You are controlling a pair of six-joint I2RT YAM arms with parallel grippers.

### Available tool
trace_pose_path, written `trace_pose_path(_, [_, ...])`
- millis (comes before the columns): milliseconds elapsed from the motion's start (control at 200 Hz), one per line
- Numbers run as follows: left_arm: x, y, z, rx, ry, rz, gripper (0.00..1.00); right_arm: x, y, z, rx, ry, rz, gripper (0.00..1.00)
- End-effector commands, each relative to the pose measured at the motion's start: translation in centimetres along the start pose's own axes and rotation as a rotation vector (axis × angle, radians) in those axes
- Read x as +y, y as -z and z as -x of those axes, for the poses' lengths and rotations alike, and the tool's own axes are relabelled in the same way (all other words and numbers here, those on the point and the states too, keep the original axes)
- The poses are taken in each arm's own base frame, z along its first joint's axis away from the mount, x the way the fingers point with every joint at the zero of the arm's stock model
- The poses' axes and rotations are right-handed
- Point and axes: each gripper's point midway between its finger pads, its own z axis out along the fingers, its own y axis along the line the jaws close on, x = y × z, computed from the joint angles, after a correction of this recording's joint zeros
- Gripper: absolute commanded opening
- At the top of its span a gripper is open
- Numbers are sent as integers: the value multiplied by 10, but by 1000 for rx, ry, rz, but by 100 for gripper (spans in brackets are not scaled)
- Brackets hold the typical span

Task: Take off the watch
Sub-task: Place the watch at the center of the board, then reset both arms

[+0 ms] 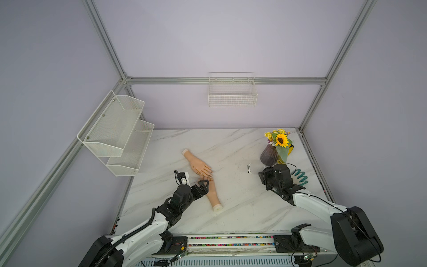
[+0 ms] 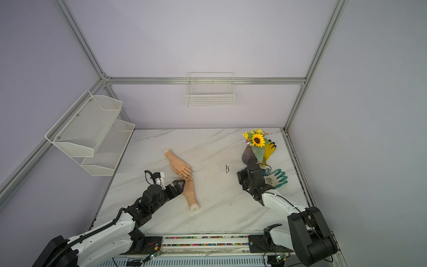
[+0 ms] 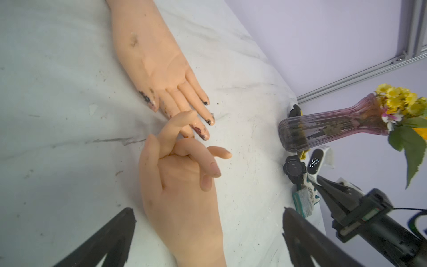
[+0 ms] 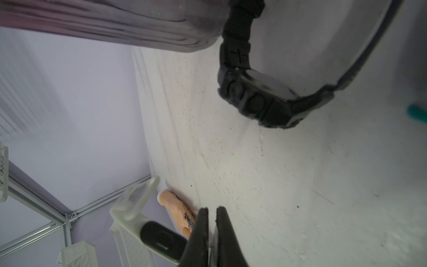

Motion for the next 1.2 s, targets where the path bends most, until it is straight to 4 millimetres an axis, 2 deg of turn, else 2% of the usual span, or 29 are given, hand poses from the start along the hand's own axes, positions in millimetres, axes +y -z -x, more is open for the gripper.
trace_pose_path(0, [-4,7,15,-82,-43,-25,100,2,-14,-8,81,-41,25,0])
trace_pose_path(165, [-2,13,18,-114,-40,-36,100,-14,-24,-5,80,-56,-13,0])
trace_pose_path(235, [-3,13,19,-116,-41,-35,100,-18,-23,-4,78,-50,-19,19])
trace_pose_path(275, [-4,13,20,-114,-40,-36,100,-19,-20,-4,78,-49,-13,25])
trace_pose_path(385, [-5,11,19,-107,-38,-34,100,-22,-8,0,59,-50,13,32])
trace_pose_path(510, [-7,9,21,-108,-38,-33,100,-16,9,5,33,-20,68,39])
trace_pose_path(590, [-14,11,28,-129,-46,-44,100,9,28,13,-26,86,166,41])
trace_pose_path(735, [-27,19,49,-202,-92,-49,100,42,64,35,-214,300,272,43])
trace_pose_path(890, [-16,33,76,-331,-131,62,100,77,120,65,-509,482,379,43])
trace_pose_path(1000, [-8,46,96,-433,-191,146,100,91,160,83,-722,557,437,43])
trace_pose_path(1120, [0,66,120,-552,-296,269,100,95,187,99,-890,551,457,44])
trace_pose_path(1195, [3,79,135,-632,-389,350,100,92,201,114,-1008,522,422,52])
